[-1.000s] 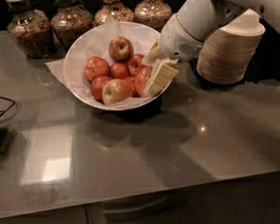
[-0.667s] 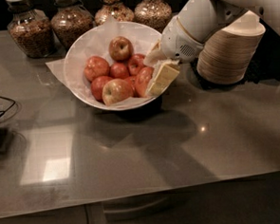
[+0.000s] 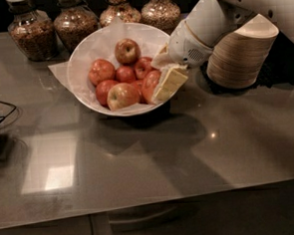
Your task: Pick apple from white bowl
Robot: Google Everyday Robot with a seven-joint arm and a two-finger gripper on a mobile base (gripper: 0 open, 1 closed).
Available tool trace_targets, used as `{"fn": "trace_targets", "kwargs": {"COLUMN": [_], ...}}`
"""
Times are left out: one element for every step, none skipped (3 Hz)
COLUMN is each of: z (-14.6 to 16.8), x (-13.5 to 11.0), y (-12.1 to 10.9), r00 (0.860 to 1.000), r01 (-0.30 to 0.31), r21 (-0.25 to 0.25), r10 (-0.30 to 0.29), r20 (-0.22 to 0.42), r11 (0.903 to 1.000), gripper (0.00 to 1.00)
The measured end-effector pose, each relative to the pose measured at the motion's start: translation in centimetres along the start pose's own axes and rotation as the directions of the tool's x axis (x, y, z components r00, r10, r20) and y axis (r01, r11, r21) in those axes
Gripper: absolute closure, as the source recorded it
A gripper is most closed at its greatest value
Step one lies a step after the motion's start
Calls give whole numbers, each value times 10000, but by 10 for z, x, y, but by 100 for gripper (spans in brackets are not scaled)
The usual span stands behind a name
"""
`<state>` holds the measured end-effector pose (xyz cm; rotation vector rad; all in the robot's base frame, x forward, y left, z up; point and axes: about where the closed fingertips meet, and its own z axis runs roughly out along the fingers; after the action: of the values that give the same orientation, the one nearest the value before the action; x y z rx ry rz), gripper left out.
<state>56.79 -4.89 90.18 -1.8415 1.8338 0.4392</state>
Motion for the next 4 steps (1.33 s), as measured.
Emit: {"fn": "trace_targets", "kwargs": {"z": [0, 0, 0, 0], "x": [0, 0, 0, 0], "y": [0, 0, 0, 0], "r00": [10000, 10000, 10000, 10000], "r01": [0, 0, 1, 1], "r21": [0, -1, -1, -1], "r10": [0, 0, -1, -1], "r20": [0, 0, 0, 0], "r11": [10000, 10000, 10000, 10000], "gripper": [43, 66, 89, 100]}}
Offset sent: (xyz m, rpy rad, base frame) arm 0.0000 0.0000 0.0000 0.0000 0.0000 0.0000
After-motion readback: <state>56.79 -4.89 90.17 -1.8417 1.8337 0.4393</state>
